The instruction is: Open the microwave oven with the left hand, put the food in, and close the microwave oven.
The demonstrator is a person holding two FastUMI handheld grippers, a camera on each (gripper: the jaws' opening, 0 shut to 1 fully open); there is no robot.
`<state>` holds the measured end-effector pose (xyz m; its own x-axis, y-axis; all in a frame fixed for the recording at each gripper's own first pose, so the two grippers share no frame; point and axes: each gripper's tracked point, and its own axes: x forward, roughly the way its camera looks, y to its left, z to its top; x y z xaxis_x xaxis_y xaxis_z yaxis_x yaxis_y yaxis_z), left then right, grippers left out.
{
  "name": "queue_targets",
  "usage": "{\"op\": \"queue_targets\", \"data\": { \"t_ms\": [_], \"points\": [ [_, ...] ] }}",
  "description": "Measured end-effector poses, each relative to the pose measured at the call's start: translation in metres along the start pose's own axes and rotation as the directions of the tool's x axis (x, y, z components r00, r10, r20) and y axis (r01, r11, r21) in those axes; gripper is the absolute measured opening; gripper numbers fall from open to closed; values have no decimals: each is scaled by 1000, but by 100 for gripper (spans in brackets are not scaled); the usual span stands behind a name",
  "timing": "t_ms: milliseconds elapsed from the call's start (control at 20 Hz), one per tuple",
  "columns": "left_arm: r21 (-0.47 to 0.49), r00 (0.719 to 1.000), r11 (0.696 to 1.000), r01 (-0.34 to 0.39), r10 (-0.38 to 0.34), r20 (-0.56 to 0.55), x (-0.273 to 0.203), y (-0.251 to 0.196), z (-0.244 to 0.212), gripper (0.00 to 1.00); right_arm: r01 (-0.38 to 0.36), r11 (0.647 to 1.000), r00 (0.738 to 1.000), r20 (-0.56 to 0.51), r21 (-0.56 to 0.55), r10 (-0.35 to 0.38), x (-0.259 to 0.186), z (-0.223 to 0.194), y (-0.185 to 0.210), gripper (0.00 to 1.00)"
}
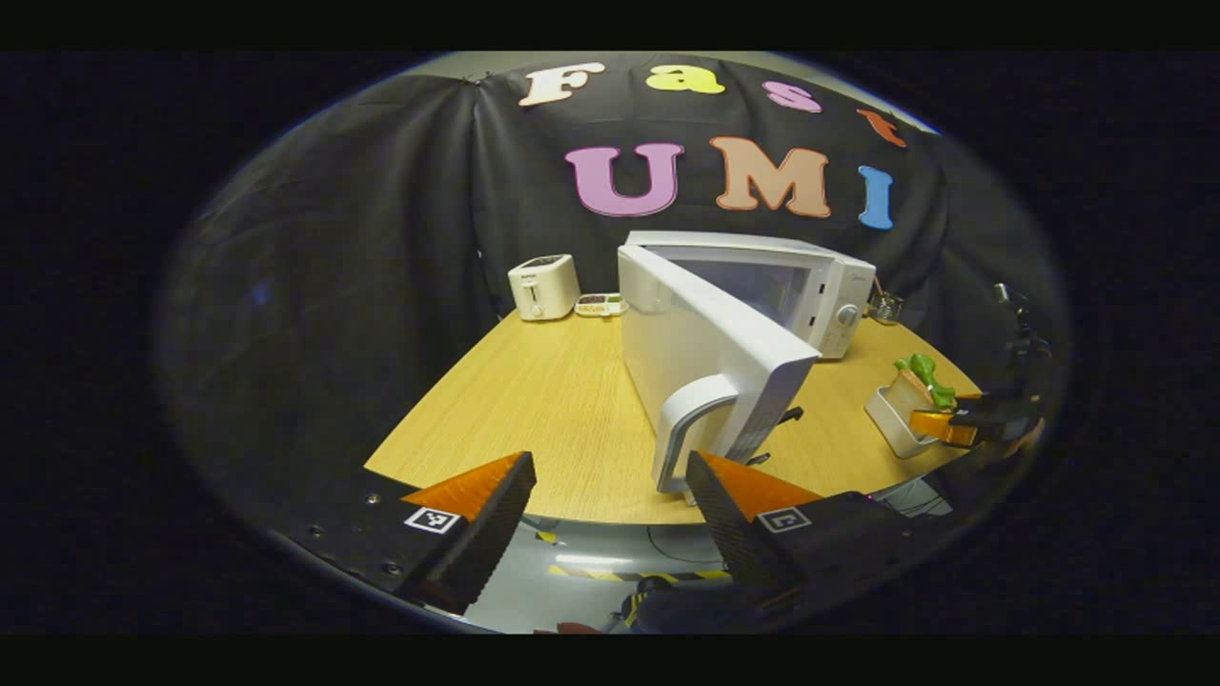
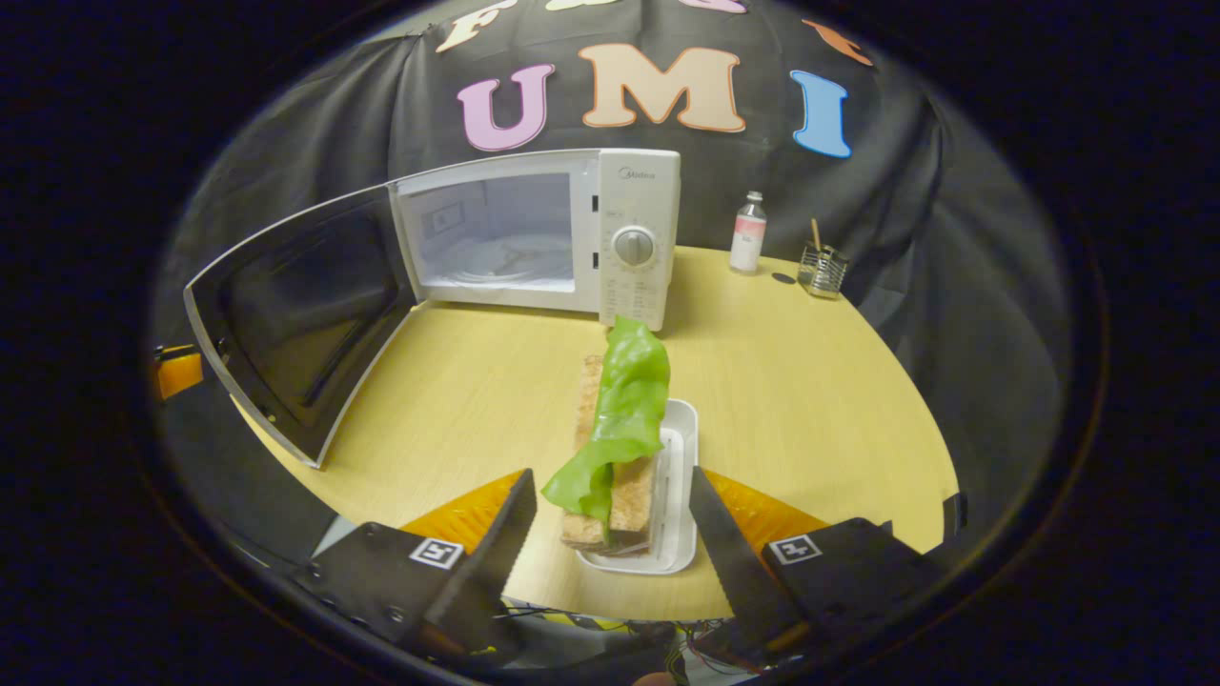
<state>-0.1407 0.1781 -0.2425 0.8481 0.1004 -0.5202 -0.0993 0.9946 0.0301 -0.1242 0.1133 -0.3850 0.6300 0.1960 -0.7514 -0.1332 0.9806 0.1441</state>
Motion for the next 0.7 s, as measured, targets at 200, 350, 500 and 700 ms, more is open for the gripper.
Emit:
{"op": "queue_targets", "data": {
  "t_ms": [200, 350, 500, 700],
  "points": [
    [-13, 997, 1000, 1, 0, 77, -10, -1, 38, 96, 11, 1000, 1000, -22, 7, -10, 5, -6, -1, 75],
    [-11, 987, 1000, 9, -7, 159, -21, -2, 71, 96, 23, 999, 999, -41, 42, -22, 4, -9, -1, 48],
    [18, 975, 999, 33, -36, 220, -24, -9, 90, 96, 48, 996, 998, -49, 73, -45, 3, -5, -8, 36],
    [33, 973, 995, 90, -95, 210, -19, -24, 84, 96, 38, 991, 998, -47, 125, -32, 2, 3, -11, 34]
  ]
}}
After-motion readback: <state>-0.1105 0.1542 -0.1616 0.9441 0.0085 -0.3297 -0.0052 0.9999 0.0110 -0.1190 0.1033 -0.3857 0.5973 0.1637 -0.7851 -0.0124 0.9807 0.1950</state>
